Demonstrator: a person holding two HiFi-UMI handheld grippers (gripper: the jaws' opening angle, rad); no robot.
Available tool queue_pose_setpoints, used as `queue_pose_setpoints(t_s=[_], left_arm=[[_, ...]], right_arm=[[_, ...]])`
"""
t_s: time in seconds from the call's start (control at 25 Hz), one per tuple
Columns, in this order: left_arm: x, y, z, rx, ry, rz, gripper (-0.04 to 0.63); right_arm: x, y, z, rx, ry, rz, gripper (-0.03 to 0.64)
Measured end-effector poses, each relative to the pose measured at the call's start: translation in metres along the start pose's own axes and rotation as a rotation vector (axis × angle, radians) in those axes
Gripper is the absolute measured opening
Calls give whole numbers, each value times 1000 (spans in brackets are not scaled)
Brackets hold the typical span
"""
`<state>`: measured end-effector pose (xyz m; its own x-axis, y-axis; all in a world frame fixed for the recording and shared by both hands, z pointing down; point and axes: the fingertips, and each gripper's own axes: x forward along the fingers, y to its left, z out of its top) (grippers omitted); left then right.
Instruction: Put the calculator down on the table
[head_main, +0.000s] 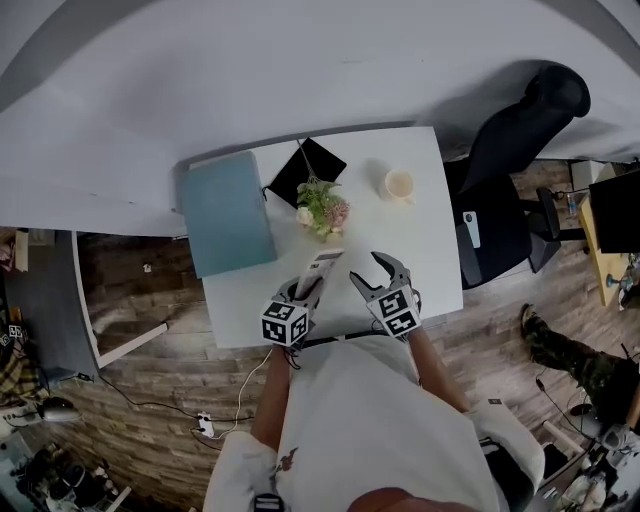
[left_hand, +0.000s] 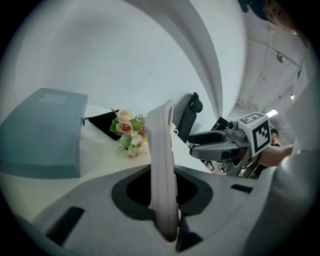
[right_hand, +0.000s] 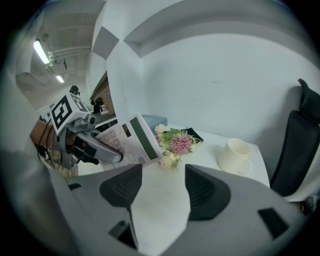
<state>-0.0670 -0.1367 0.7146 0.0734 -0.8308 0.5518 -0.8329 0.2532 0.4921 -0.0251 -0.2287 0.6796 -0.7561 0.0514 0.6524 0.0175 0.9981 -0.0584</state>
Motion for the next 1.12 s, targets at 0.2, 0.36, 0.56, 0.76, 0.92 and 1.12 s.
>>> queue_pose_setpoints(t_s=[0.2,0.36,0.56,0.76,0.92,1.12], left_arm=[[4,3,-9,-10,28,-36,66],[8,2,-18,-12,54,-54,66],[14,1,-28,6,89,-74,66],[18,-1,-34,1,103,-87,66],[21,-2,-39,-5,120,-101,66],[24,-2,-48,-19,139,-113,66]], right_arm=[[4,7,-12,20,23,-16,273],[4,12,-20,38,38,-23,272],[5,15,-31,51,58,-31,272],[5,15,-42,39,77,-43,270],[5,17,-49,49,88,-46,268],[5,22,-56,81,98,-44,265]])
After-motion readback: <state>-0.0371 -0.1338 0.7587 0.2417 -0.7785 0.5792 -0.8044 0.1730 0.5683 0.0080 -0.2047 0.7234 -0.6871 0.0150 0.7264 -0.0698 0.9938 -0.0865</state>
